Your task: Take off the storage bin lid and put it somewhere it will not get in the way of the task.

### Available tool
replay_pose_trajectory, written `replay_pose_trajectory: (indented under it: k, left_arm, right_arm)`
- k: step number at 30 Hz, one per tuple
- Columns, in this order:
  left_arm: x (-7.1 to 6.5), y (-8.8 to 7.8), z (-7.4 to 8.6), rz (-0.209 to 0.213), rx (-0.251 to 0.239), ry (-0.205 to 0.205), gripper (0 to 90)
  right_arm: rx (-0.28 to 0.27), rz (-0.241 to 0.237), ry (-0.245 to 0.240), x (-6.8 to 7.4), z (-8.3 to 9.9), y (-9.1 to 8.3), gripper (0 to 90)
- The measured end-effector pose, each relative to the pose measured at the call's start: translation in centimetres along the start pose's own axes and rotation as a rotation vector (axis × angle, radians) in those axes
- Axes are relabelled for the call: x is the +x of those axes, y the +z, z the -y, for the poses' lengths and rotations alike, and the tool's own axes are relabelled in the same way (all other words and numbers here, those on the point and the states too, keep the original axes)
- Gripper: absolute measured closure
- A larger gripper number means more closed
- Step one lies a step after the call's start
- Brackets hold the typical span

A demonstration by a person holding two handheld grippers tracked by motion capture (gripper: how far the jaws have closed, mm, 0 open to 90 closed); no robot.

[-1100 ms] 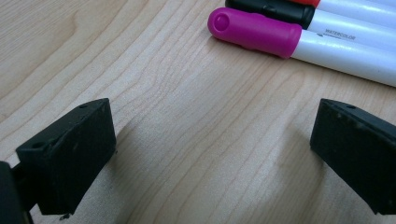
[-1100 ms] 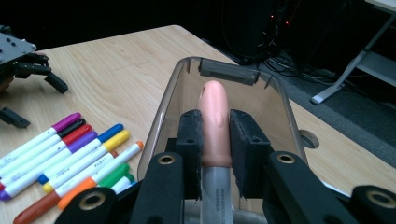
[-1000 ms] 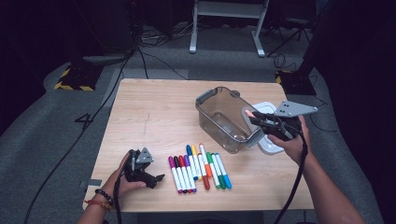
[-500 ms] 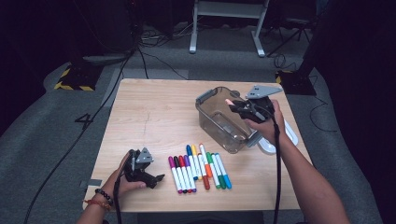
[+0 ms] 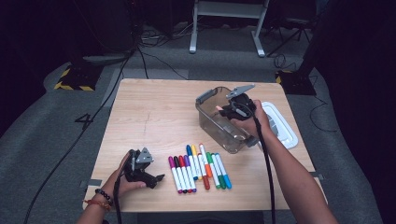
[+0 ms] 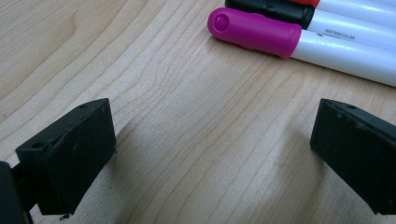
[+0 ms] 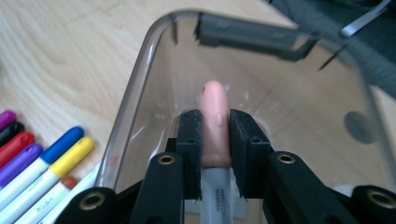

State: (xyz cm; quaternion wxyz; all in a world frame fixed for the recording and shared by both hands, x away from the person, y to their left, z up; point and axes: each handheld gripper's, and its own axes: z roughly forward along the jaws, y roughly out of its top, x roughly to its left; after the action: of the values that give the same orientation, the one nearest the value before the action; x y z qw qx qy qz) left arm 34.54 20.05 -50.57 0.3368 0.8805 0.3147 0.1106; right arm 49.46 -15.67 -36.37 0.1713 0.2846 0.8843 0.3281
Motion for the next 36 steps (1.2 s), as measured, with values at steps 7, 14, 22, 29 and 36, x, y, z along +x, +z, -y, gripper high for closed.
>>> replay_pose_trajectory:
  k: [7,14,22,29,36]
  left_arm:
    - [0.0,0.0,0.0,0.0,0.0,-0.001,0.4]
    - [0.0,0.0,0.0,0.001,0.0,-0.001,0.4]
    - [0.0,0.0,0.0,0.0,0.0,-0.001,0.5]
    - [0.0,0.0,0.0,0.0,0.0,0.0,0.5]
    - [0.0,0.0,0.0,0.0,0.0,0.0,0.5]
  right_arm:
    - [0.11,-0.017,-0.03,1.2,0.1,1.7,75.0]
    - [0.164,-0.001,-0.038,1.3,0.2,2.6,74.9]
    - [0.207,0.009,-0.042,1.7,-0.1,3.2,72.4]
    - [0.182,0.008,-0.017,1.4,0.0,2.8,66.3]
    - [0.03,-0.025,0.0,1.1,0.6,-0.3,54.7]
